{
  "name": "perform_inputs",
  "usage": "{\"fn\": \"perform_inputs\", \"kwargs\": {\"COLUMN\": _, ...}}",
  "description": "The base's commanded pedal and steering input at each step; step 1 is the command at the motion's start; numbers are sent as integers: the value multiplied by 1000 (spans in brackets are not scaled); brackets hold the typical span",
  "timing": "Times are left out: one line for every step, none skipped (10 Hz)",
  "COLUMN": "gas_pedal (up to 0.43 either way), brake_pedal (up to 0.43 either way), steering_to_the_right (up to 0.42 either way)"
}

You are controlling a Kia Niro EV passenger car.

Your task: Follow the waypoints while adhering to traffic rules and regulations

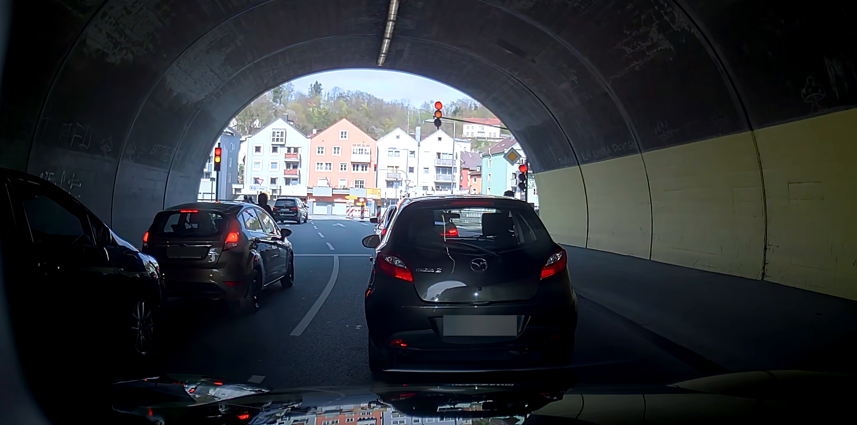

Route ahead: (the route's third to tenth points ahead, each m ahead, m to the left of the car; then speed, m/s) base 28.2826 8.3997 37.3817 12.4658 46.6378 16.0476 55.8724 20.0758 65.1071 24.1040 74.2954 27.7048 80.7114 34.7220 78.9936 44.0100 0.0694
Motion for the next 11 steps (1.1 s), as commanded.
{"fn": "perform_inputs", "kwargs": {"gas_pedal": 0, "brake_pedal": 177, "steering_to_the_right": -71}}
{"fn": "perform_inputs", "kwargs": {"gas_pedal": 0, "brake_pedal": 189, "steering_to_the_right": -71}}
{"fn": "perform_inputs", "kwargs": {"gas_pedal": 0, "brake_pedal": 195, "steering_to_the_right": -71}}
{"fn": "perform_inputs", "kwargs": {"gas_pedal": 0, "brake_pedal": 195, "steering_to_the_right": -71}}
{"fn": "perform_inputs", "kwargs": {"gas_pedal": 0, "brake_pedal": 201, "steering_to_the_right": -70}}
{"fn": "perform_inputs", "kwargs": {"gas_pedal": 0, "brake_pedal": 213, "steering_to_the_right": -71}}
{"fn": "perform_inputs", "kwargs": {"gas_pedal": 0, "brake_pedal": 220, "steering_to_the_right": -70}}
{"fn": "perform_inputs", "kwargs": {"gas_pedal": 0, "brake_pedal": 220, "steering_to_the_right": -71}}
{"fn": "perform_inputs", "kwargs": {"gas_pedal": 0, "brake_pedal": 226, "steering_to_the_right": -71}}
{"fn": "perform_inputs", "kwargs": {"gas_pedal": 0, "brake_pedal": 226, "steering_to_the_right": -70}}
{"fn": "perform_inputs", "kwargs": {"gas_pedal": 0, "brake_pedal": 226, "steering_to_the_right": -71}}
